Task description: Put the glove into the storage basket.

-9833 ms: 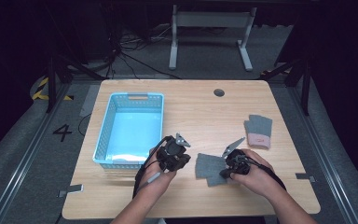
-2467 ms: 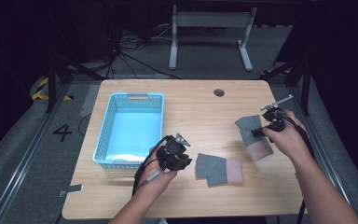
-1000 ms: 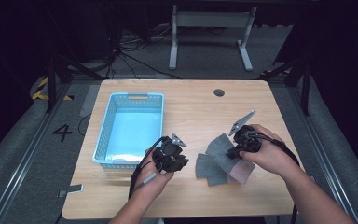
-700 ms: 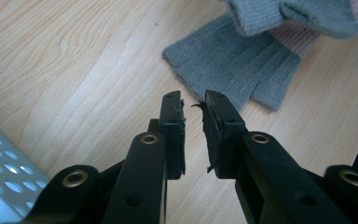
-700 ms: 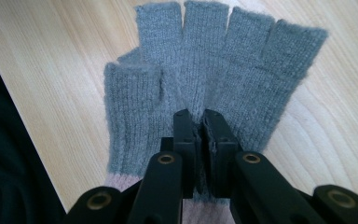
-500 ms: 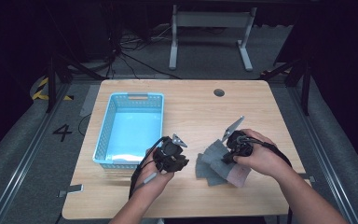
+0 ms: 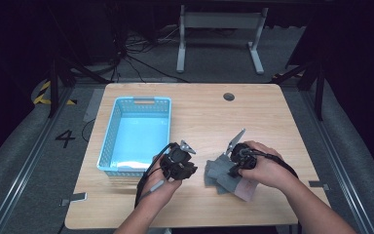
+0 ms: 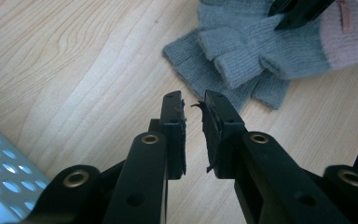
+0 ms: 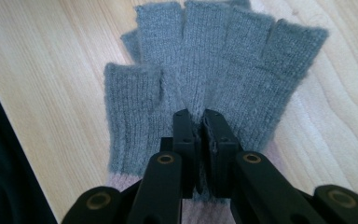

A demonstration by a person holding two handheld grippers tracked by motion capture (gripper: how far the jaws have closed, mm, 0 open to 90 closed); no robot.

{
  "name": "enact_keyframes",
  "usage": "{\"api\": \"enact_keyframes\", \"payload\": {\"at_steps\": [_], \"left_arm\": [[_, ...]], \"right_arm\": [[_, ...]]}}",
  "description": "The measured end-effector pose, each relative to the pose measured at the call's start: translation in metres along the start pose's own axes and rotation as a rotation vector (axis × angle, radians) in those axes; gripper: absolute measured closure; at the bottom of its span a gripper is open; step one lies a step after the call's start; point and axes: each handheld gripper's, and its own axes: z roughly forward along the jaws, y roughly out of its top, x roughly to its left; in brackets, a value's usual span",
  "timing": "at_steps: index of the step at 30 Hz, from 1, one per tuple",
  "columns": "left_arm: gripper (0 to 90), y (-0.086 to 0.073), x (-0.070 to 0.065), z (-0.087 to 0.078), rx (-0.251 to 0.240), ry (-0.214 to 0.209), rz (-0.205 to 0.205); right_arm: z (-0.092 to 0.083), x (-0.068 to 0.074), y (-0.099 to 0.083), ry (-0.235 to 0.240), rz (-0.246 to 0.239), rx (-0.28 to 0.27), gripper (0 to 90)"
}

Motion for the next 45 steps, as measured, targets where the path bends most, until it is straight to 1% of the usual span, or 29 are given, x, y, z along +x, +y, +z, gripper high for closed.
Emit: {"api": "enact_keyframes", "payload": {"at_steps": [1,3,5,8,9,13,14,15,16,17,18,19,20,21,26,27,28,29,32,33,35,36,37,38,39,40,42,43,45], "left_arm": [[78.2,0.0,0.0,0.0,0.002,-0.001,0.0],[78.2,0.0,0.0,0.0,0.006,-0.003,0.004],[78.2,0.0,-0.001,0.0,0.008,-0.007,0.002],[78.3,0.001,-0.002,0.0,0.017,-0.011,0.006],[78.5,0.001,-0.004,0.001,0.025,-0.012,0.009],[78.7,0.002,-0.005,0.001,0.03,-0.021,0.014],[78.4,0.002,-0.006,0.001,0.032,-0.022,0.017],[77.9,0.003,-0.006,0.002,0.036,-0.026,0.014],[77.4,0.003,-0.006,0.002,0.036,-0.026,0.014],[76.9,0.003,-0.006,0.001,0.032,-0.03,0.01],[76.8,0.003,-0.006,0.001,0.032,-0.03,0.01],[76.7,0.003,-0.006,0.0,0.03,-0.032,0.01],[76.7,0.003,-0.006,0.0,0.031,-0.035,0.012],[76.5,0.003,-0.006,0.0,0.035,-0.036,0.016],[76.0,0.005,-0.011,0.001,0.044,-0.049,0.03],[75.5,0.005,-0.014,0.001,0.047,-0.055,0.036],[75.4,0.006,-0.014,0.0,0.051,-0.059,0.038],[75.5,0.006,-0.014,0.0,0.051,-0.059,0.038],[75.4,0.007,-0.016,0.001,0.056,-0.066,0.04],[75.4,0.007,-0.016,0.001,0.058,-0.067,0.041],[75.5,0.008,-0.016,0.003,0.07,-0.071,0.042],[75.5,0.008,-0.017,0.004,0.073,-0.076,0.045],[75.5,0.008,-0.018,0.005,0.08,-0.079,0.046],[75.4,0.009,-0.018,0.007,0.087,-0.083,0.05],[75.2,0.009,-0.018,0.008,0.098,-0.086,0.053],[75.2,0.009,-0.019,0.01,0.101,-0.086,0.052],[75.1,0.01,-0.019,0.012,0.111,-0.094,0.056],[75.1,0.011,-0.019,0.014,0.116,-0.099,0.058],[75.1,0.011,-0.02,0.017,0.126,-0.104,0.062]], "right_arm": [[0.004,0.0,0.0,-0.009,-0.01,0.012,84.6],[0.005,0.0,0.0,-0.01,-0.004,0.018,84.4],[0.009,0.0,0.0,-0.006,-0.003,0.02,83.9],[0.011,0.001,0.0,-0.026,0.003,0.022,83.4],[0.013,0.002,0.001,-0.021,0.005,0.025,83.1],[0.015,0.003,0.001,-0.026,0.009,0.018,80.4],[0.014,0.003,-0.001,-0.025,0.023,0.004,75.7],[0.014,0.003,-0.002,-0.03,0.028,-0.004,73.7],[0.014,0.003,-0.002,-0.03,0.028,-0.004,73.7],[0.011,0.005,-0.004,-0.041,0.027,-0.031,67.9],[0.011,0.005,-0.004,-0.041,0.027,-0.031,67.9],[0.007,0.006,-0.008,-0.039,0.038,-0.076,66.0],[0.007,0.006,-0.008,-0.039,0.038,-0.076,66.0],[0.005,0.007,-0.01,-0.042,0.041,-0.094,65.5],[-0.011,0.008,-0.026,-0.049,0.089,-0.188,63.6],[-0.016,0.008,-0.034,-0.054,0.102,-0.222,62.7],[-0.019,0.008,-0.038,-0.055,0.104,-0.238,62.4],[-0.019,0.008,-0.038,-0.055,0.104,-0.238,62.4],[-0.025,0.006,-0.051,-0.065,0.134,-0.281,62.7],[-0.027,0.004,-0.061,-0.068,0.157,-0.293,63.7],[-0.028,0.0,-0.07,-0.073,0.171,-0.293,64.0],[-0.028,0.0,-0.07,-0.073,0.171,-0.293,64.0],[-0.029,-0.002,-0.075,-0.067,0.18,-0.29,64.2],[-0.03,-0.004,-0.08,-0.07,0.197,-0.29,64.3],[-0.031,-0.01,-0.089,-0.076,0.216,-0.287,64.3],[-0.031,-0.01,-0.089,-0.076,0.216,-0.287,64.3],[-0.032,-0.014,-0.096,-0.082,0.235,-0.282,64.3],[-0.032,-0.018,-0.103,-0.086,0.251,-0.278,64.0],[-0.032,-0.019,-0.106,-0.087,0.259,-0.271,64.0]]}}
